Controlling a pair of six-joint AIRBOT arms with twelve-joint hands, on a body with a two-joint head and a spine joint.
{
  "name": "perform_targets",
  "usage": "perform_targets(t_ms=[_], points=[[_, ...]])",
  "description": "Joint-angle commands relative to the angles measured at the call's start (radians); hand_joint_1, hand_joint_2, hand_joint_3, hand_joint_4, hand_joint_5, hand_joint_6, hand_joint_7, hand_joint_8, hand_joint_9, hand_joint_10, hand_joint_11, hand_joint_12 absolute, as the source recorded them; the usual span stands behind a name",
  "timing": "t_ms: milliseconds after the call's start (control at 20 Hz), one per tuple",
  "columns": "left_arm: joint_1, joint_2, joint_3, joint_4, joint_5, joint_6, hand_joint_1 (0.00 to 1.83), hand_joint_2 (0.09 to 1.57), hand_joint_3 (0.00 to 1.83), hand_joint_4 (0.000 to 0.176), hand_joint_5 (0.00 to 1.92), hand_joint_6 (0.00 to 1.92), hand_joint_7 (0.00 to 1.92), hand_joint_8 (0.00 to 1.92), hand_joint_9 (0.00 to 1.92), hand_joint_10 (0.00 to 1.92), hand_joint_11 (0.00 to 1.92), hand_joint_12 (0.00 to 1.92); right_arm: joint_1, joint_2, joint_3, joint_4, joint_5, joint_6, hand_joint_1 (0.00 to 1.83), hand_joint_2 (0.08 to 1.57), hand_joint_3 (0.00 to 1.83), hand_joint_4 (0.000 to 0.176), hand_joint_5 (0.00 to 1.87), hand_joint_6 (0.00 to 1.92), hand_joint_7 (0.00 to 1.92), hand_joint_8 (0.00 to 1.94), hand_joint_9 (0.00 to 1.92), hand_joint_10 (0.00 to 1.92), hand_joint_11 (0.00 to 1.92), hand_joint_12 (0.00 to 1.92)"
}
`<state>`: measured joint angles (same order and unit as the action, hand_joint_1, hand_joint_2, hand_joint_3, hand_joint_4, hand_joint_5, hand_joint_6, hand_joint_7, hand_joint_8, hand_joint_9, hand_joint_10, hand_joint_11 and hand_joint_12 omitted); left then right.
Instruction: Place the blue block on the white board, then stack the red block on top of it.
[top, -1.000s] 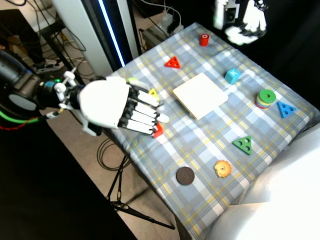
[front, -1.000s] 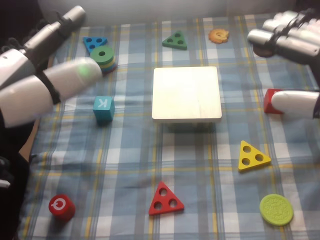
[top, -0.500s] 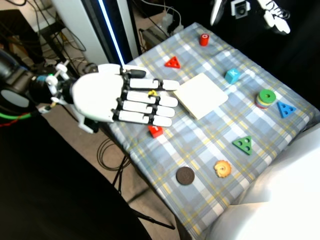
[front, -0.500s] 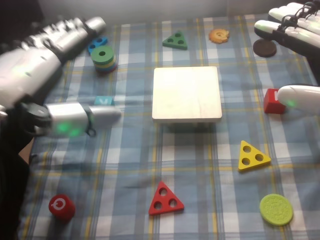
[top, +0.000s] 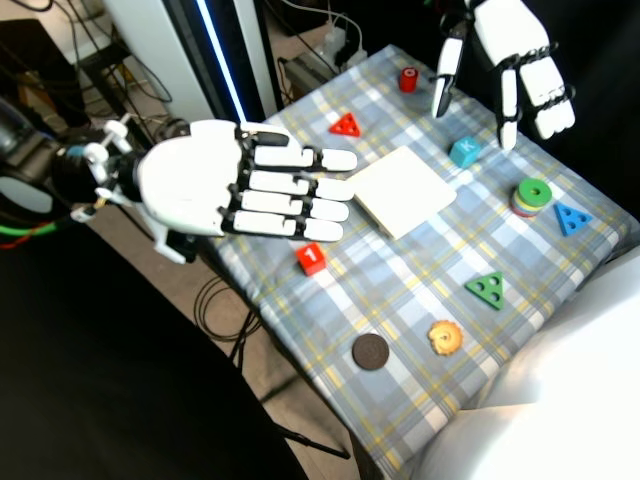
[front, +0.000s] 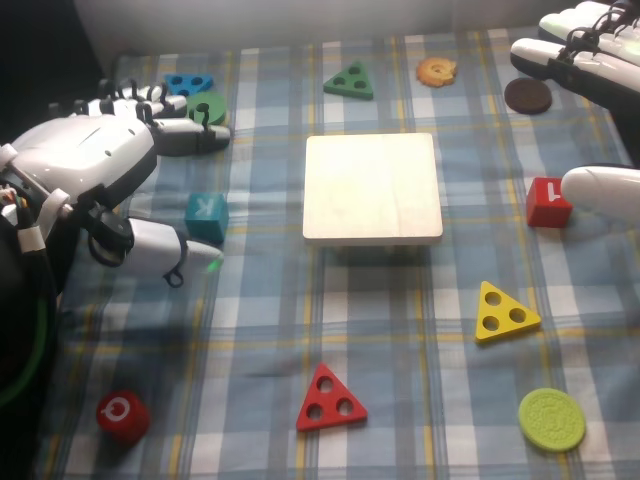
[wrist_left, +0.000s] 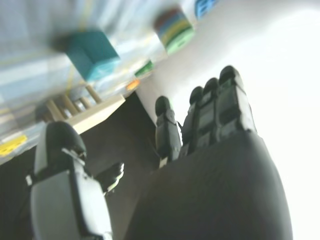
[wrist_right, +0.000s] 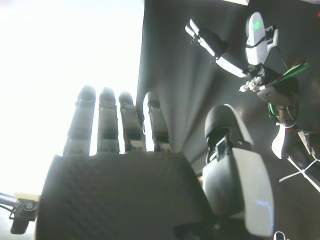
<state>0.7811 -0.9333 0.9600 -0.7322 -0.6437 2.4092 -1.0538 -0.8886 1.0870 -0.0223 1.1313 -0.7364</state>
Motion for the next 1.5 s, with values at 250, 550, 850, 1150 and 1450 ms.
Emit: perform_targets(t_ms=[250,550,850,1150,1450], points=[[-0.032,-0.031,0.043,-0.021,-0.05,0.058,0.86,0.9,0.01,0.176,0.53,0.0,0.24,0.01,0.08,0.0,0.01,0.01,0.015,0.003,0.001,0.019,0.115,0.007,0.0,1.28,0.01,0.085,0.03,0.0,0.01,0.0,0.0,0.0,0.0,0.0],[-0.037,-0.04,0.055,-0.03,-0.046,0.059,0.84,0.94,0.0,0.176,0.64,0.01,0.32,0.01,0.14,0.01,0.02,0.02,0.013,0.002,0.001,0.02,0.115,0.007,0.0,1.29,0.01,0.076,0.05,0.01,0.02,0.01,0.0,0.0,0.0,0.0],[-0.05,-0.053,0.069,-0.039,-0.047,0.059,0.93,0.97,0.0,0.176,0.79,0.01,0.41,0.01,0.18,0.0,0.01,0.01,0.013,0.002,0.002,0.02,0.115,0.007,0.0,1.3,0.01,0.066,0.07,0.01,0.05,0.01,0.01,0.0,0.02,0.01],[-0.053,-0.063,0.076,-0.045,-0.057,0.059,0.96,1.01,0.01,0.176,0.9,0.02,0.44,0.0,0.18,0.0,0.0,0.0,0.013,0.001,0.002,0.02,0.115,0.009,0.0,1.3,0.01,0.053,0.09,0.01,0.05,0.01,0.02,0.0,0.03,0.01],[-0.055,-0.076,0.087,-0.065,-0.06,0.059,1.01,1.12,0.0,0.176,0.96,1.0,0.48,0.01,0.21,0.01,0.03,0.01,0.009,0.0,0.002,0.024,0.115,0.01,0.0,1.29,0.0,0.063,0.08,0.0,0.05,0.0,0.02,0.0,0.04,0.01]])
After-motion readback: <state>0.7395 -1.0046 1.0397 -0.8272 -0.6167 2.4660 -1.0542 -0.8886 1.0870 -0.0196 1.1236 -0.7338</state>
